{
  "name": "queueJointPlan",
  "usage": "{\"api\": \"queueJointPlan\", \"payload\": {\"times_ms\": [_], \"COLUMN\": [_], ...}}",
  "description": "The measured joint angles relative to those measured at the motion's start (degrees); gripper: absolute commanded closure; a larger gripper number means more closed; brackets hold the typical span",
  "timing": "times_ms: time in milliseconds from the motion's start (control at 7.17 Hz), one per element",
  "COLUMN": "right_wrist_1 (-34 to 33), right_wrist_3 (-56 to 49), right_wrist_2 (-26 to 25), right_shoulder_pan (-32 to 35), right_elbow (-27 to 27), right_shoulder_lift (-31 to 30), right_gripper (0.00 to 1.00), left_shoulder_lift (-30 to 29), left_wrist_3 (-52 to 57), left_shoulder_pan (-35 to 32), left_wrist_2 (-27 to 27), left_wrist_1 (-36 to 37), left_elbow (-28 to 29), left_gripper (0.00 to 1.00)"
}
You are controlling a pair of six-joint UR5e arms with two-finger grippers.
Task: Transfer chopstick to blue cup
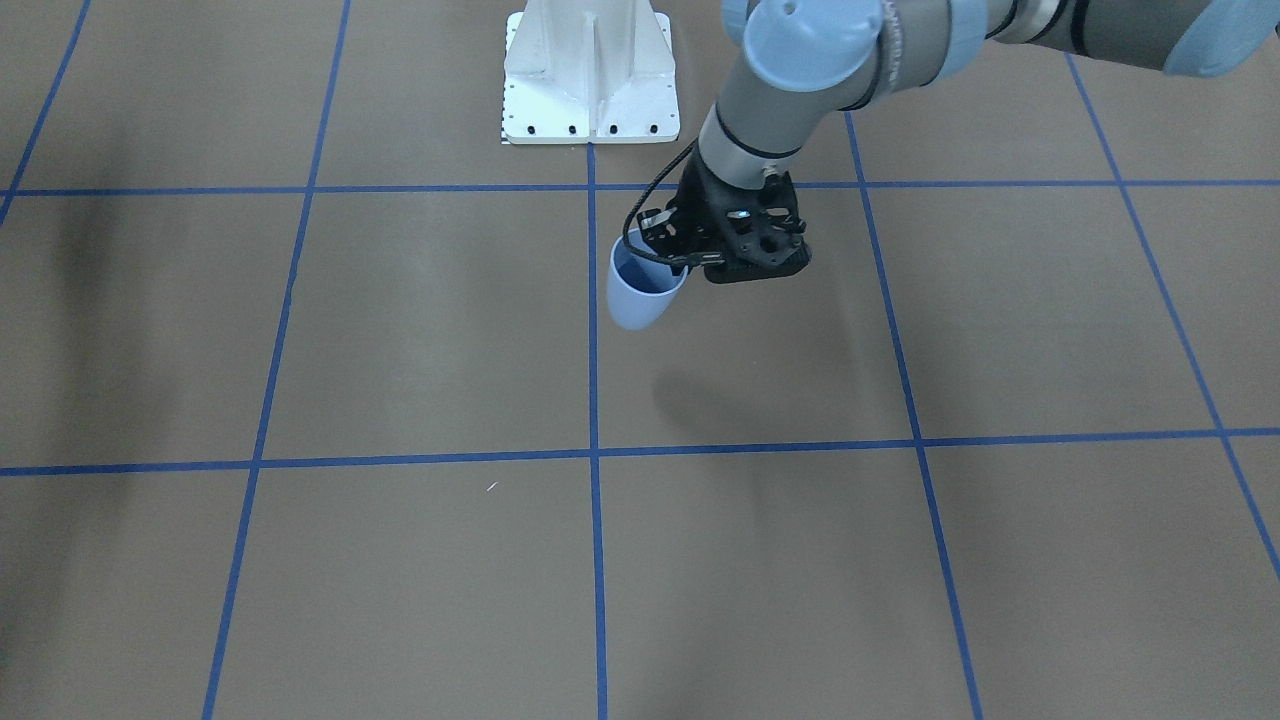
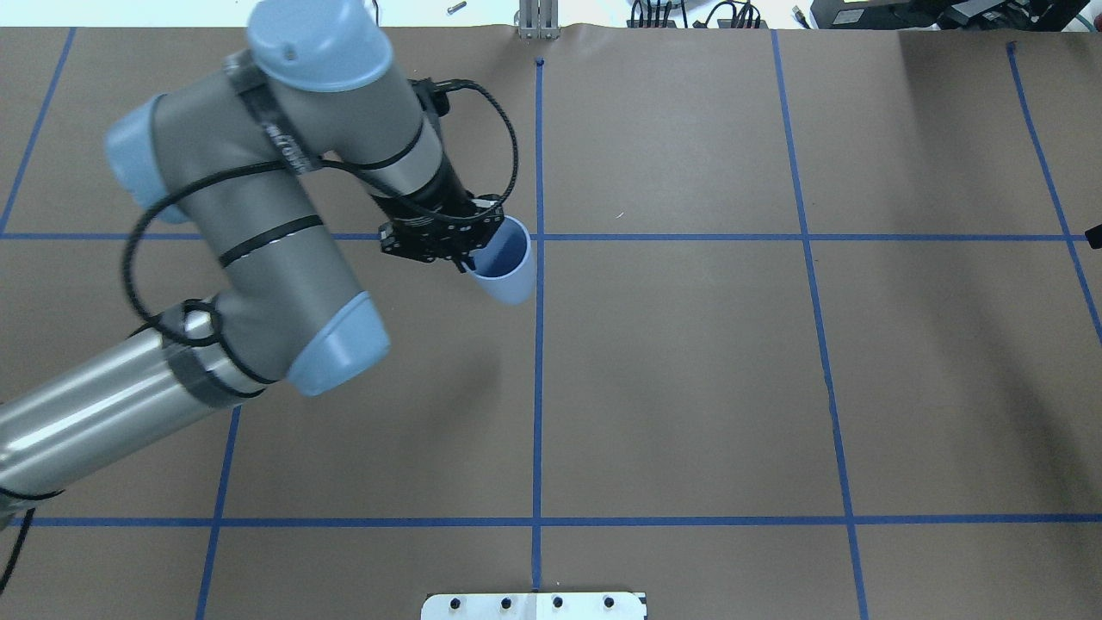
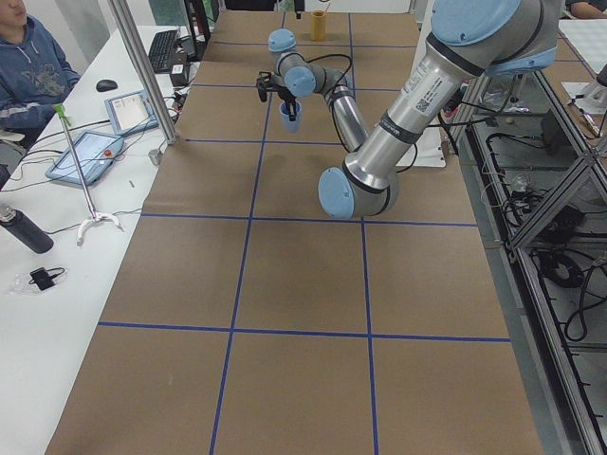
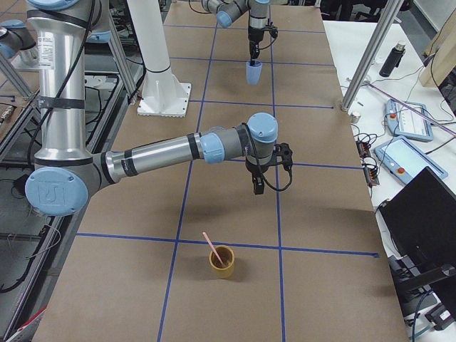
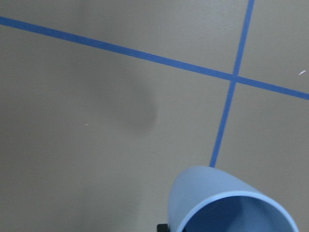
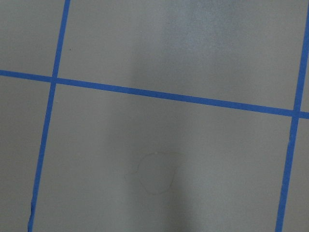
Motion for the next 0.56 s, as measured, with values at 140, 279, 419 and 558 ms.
{"api": "queueJointPlan", "payload": {"times_ms": [140,279,419,558], "right_wrist_1": [0.02,0.03,0.03,0.03], "right_wrist_3": [0.09,0.14,0.18,0.24], "right_wrist_2": [0.02,0.02,0.05,0.06], "right_shoulder_pan": [0.00,-0.03,-0.04,-0.04], "right_elbow": [0.09,0.16,0.28,0.42], "right_shoulder_lift": [0.01,0.03,0.03,0.03], "right_gripper": [0.00,0.00,0.00,0.00], "left_shoulder_lift": [-4.75,-7.34,-8.31,-8.55], "left_wrist_3": [-0.06,0.32,0.92,1.26], "left_shoulder_pan": [1.35,2.77,3.54,3.80], "left_wrist_2": [2.57,5.94,8.13,9.81], "left_wrist_1": [-3.02,-5.13,-5.97,-6.23], "left_elbow": [7.95,12.97,15.52,16.68], "left_gripper": [1.00,1.00,1.00,1.00]}}
